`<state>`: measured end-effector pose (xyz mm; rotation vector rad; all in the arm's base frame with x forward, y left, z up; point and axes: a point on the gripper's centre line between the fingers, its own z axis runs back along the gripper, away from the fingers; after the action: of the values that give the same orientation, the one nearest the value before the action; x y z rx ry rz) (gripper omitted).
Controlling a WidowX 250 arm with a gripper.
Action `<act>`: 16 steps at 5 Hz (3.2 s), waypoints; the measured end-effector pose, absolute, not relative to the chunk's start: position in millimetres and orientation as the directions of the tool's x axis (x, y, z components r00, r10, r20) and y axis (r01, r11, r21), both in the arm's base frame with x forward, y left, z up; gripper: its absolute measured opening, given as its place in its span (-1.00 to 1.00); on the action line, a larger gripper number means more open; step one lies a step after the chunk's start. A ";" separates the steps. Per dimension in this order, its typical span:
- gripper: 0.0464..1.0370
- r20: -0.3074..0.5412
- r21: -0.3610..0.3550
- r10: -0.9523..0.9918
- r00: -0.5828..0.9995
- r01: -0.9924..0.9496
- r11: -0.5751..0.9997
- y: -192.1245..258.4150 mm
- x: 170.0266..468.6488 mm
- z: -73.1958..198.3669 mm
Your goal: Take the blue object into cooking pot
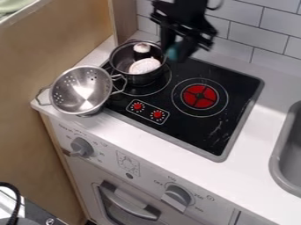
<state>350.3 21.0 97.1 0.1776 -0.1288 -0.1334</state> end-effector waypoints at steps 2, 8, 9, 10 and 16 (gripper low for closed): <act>-0.28 0.091 0.221 -0.217 0.972 0.193 0.956 69.4 347.6 99.4; 0.89 0.195 0.177 -0.228 0.954 0.195 0.965 109.0 360.8 75.0; 0.92 0.176 0.180 -0.213 0.961 0.182 0.967 102.1 360.2 75.2; 0.92 0.165 0.188 -0.206 0.965 0.175 0.967 90.6 362.8 77.9; 0.92 0.047 0.130 0.064 0.997 -0.070 0.989 -35.2 316.7 113.3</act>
<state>316.7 -35.2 113.3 0.1324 -0.0431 0.0671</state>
